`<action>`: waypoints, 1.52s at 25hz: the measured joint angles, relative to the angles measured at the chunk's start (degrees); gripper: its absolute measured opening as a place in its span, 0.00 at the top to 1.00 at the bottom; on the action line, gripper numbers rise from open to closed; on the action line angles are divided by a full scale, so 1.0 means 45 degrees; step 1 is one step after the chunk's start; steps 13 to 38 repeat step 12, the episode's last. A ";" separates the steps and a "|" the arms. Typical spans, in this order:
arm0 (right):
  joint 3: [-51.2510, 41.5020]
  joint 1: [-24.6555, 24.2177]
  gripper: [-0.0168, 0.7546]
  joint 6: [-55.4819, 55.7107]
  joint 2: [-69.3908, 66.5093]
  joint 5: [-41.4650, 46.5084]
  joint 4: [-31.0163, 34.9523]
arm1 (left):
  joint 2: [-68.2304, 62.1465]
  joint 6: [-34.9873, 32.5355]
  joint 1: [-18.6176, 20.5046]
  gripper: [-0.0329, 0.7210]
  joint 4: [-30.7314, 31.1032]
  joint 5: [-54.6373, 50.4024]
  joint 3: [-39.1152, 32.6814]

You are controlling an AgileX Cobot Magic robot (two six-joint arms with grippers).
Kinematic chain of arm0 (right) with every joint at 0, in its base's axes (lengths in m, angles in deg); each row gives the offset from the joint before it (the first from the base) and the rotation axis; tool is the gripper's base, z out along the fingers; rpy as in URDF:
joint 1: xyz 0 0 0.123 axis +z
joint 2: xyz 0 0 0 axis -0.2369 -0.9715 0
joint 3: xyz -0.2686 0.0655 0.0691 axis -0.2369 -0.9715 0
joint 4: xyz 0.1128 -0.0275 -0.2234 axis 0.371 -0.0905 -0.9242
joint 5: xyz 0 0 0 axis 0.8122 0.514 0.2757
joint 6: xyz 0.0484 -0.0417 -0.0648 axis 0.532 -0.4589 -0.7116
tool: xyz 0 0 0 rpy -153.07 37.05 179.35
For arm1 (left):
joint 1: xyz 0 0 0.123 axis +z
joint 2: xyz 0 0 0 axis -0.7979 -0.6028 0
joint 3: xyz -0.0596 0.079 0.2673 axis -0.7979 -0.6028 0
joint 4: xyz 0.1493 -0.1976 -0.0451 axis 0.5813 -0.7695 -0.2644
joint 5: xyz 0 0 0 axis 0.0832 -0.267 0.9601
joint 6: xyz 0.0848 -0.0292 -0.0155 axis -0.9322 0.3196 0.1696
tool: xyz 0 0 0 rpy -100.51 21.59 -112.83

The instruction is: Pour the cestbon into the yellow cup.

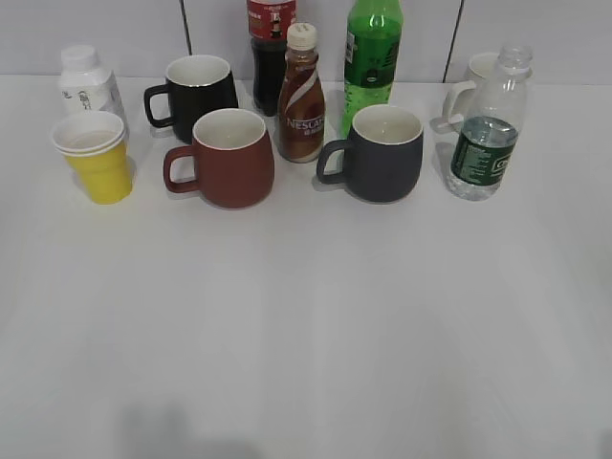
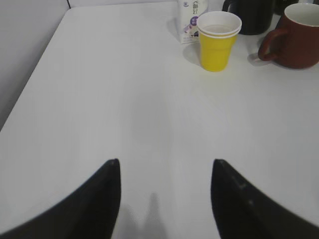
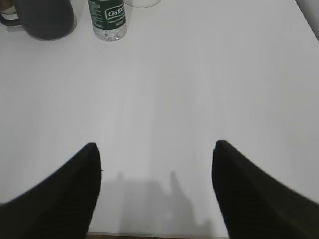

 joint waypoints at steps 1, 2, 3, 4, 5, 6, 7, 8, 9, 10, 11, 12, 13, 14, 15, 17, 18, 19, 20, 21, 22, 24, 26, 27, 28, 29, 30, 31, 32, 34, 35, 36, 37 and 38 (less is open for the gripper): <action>0.0000 0.0000 0.30 0.0000 0.0000 0.0000 0.0000 | 0.0000 0.0000 0.0000 0.38 0.0000 0.0000 0.0000; 0.0000 0.0000 0.30 0.0000 0.0000 0.0000 0.0000 | 0.0000 0.0000 0.0000 0.38 0.0000 0.0000 0.0000; 0.0000 0.0000 0.30 0.0000 0.0000 0.0000 0.0000 | 0.0000 0.0000 0.0000 0.38 0.0000 0.0000 0.0000; 0.0000 0.0000 0.30 0.0000 0.0000 0.0000 0.0000 | 0.0000 0.0000 0.0000 0.38 0.0000 0.0000 0.0000; 0.0000 0.0000 0.30 0.0000 0.0000 0.0000 0.0000 | 0.0000 0.0000 0.0000 0.38 0.0000 0.0000 0.0000; 0.0000 0.0000 0.30 0.0000 0.0000 0.0000 0.0000 | 0.0000 0.0000 0.0000 0.39 0.0000 0.0000 0.0000; 0.0000 0.0000 0.30 0.0000 0.0000 0.0000 0.0000 | 0.0000 0.0000 0.0000 0.39 0.0000 0.0000 0.0000; 0.0000 0.0000 0.30 0.0000 0.0000 0.0000 0.0000 | 0.0000 0.0000 0.0000 0.39 0.0000 0.0000 0.0000; 0.0000 0.0000 0.30 0.0000 0.0000 0.0000 0.0000 | 0.0000 0.0000 0.0000 0.39 0.0000 0.0000 0.0000; 0.0000 0.0000 0.30 0.0000 0.0000 0.0000 0.0000 | 0.0000 0.0000 0.0000 0.39 0.0000 0.0000 0.0000; 0.0000 0.0000 0.30 0.0000 0.0000 0.0000 0.0000 | 0.0000 0.0000 0.0000 0.39 0.0000 0.0000 0.0000; 0.0000 0.0000 0.30 0.0000 0.0000 0.0000 0.0000 | 0.0000 0.0000 0.0000 0.39 0.0000 0.0000 0.0000; 0.0000 0.0000 0.30 0.0000 0.0000 0.0000 0.0000 | 0.0000 0.0000 0.0000 0.39 0.0000 0.0000 0.0000; 0.0000 0.0000 0.30 0.0000 0.0000 0.0000 0.0000 | 0.0000 0.0000 0.0000 0.39 0.0000 0.0000 0.0000; 0.0000 0.0000 0.30 0.0000 0.0000 0.0000 0.0000 | 0.0000 0.0000 0.0000 0.39 0.0000 0.0000 0.0000; 0.0000 0.0000 0.30 0.0000 0.0000 0.0000 0.0000 | 0.0000 0.0000 0.0000 0.39 0.0000 0.0000 0.0000; 0.0000 0.0000 0.30 0.0000 0.0000 0.0000 0.0000 | 0.0000 0.0000 0.0000 0.39 0.0000 0.0000 0.0000; 0.0000 0.0000 0.30 0.0000 0.0000 0.0000 0.0000 | 0.0000 0.0000 0.0000 0.39 0.0000 0.0000 0.0000; 0.0000 0.0000 0.30 0.0000 0.0000 0.0000 0.0000 | 0.0000 0.0000 0.0000 0.39 0.0000 0.0000 0.0000; 0.0000 0.0000 0.30 0.0000 0.0000 0.0000 0.0000 | 0.0000 0.0000 0.0000 0.39 0.0000 0.0000 0.0000; 0.0000 0.0000 0.30 0.0000 0.0000 0.0000 0.0000 | 0.0000 0.0000 0.0000 0.39 0.0000 0.0000 0.0000; 0.0000 0.0000 0.30 0.0000 0.0000 0.0000 0.0000 | 0.0000 0.0000 0.0000 0.39 0.0000 0.0000 0.0000; 0.0000 0.0000 0.30 0.0000 0.0000 0.0000 0.0000 | 0.0000 0.0000 0.0000 0.39 0.0000 0.0000 0.0000; 0.0000 0.0000 0.30 0.0000 0.0000 0.0000 0.0000 | 0.0000 0.0000 0.0000 0.39 0.0000 0.0000 0.0000; 0.0000 0.0000 0.30 0.0000 0.0000 0.0000 0.0000 | 0.0000 0.0000 0.0000 0.39 0.0000 0.0000 0.0000; 0.0000 0.0000 0.30 0.0000 0.0000 0.0000 0.0000 | 0.0000 0.0000 0.0000 0.39 0.0000 0.0000 0.0000; 0.0000 0.0000 0.30 0.0000 0.0000 0.0000 0.0000 | 0.0000 0.0000 0.0000 0.39 0.0000 0.0000 0.0000; 0.0000 0.0000 0.30 0.0000 0.0000 0.0000 0.0000 | 0.0000 0.0000 0.0000 0.39 0.0000 0.0000 0.0000; 0.0000 0.0000 0.30 0.0000 0.0000 0.0000 0.0000 | 0.0000 0.0000 0.0000 0.39 0.0000 0.0000 0.0000; 0.0000 0.0000 0.30 0.0000 0.0000 0.0000 0.0000 | 0.0000 0.0000 0.0000 0.39 0.0000 0.0000 0.0000; 0.0000 0.0000 0.30 0.0000 0.0000 0.0000 0.0000 | 0.0000 0.0000 0.0000 0.39 0.0000 0.0000 0.0000; 0.0000 0.0000 0.30 0.0000 0.0000 0.0000 0.0000 | 0.0000 0.0000 0.0000 0.39 0.0000 0.0000 0.0000; 0.0000 0.0000 0.30 0.0000 0.0000 0.0000 0.0000 | 0.0000 0.0000 0.0000 0.39 0.0000 0.0000 0.0000; 0.0000 0.0000 0.30 0.0000 0.0000 0.0000 0.0000 | 0.0000 0.0000 0.0000 0.39 0.0000 0.0000 0.0000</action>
